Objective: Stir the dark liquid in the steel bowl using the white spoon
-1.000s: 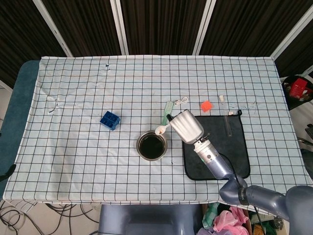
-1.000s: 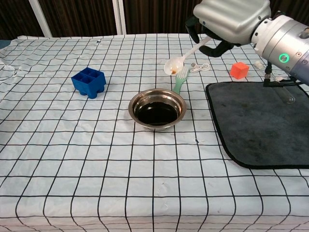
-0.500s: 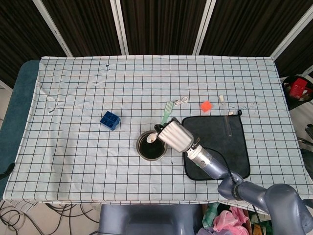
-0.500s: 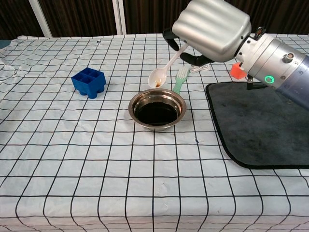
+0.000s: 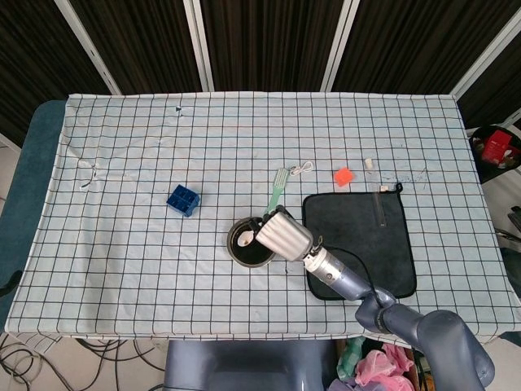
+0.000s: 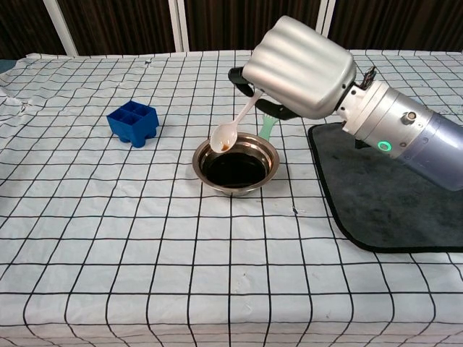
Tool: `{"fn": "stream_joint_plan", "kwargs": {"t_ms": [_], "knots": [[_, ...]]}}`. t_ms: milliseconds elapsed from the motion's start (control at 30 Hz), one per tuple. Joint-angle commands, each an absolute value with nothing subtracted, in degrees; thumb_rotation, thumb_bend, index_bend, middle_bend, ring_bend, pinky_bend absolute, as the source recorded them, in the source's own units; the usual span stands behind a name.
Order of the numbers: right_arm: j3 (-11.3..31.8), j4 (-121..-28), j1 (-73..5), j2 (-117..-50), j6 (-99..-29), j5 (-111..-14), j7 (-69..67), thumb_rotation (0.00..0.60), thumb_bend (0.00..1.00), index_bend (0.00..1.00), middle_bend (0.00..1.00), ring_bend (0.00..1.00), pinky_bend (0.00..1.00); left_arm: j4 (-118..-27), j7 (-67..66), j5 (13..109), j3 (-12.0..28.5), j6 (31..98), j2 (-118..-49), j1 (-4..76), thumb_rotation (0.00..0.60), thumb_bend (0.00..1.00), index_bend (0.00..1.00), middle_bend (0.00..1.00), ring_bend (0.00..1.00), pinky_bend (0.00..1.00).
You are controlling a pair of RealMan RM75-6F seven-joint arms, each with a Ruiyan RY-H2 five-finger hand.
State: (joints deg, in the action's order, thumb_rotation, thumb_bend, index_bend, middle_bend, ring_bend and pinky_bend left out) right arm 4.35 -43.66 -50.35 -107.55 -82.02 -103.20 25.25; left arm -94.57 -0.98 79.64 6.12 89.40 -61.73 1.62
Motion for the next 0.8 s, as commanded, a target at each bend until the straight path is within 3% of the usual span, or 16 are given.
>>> {"fn": "stream_joint_plan", "kwargs": {"t_ms": [33, 800], "knots": [[3.4, -41.5, -49.8, -109.1, -82.3, -103.5, 24.5, 0.600, 0.40, 0.65, 0.88, 1.00, 1.00, -94.6, -1.0, 79.7, 6.1, 89.5, -61.7, 1.5, 0.600, 0.22, 0.10, 0.01, 0.00, 0.02], [2.2, -29.5, -50.0, -116.2, -81.2, -102.5, 22.1, 0.600, 0.40, 0.65, 0.88, 1.00, 1.00, -94.6, -0.6, 79.7, 6.2, 89.5, -61.6, 1.4, 0.600, 0.22, 0.10, 0.01, 0.00, 0.02]]}}
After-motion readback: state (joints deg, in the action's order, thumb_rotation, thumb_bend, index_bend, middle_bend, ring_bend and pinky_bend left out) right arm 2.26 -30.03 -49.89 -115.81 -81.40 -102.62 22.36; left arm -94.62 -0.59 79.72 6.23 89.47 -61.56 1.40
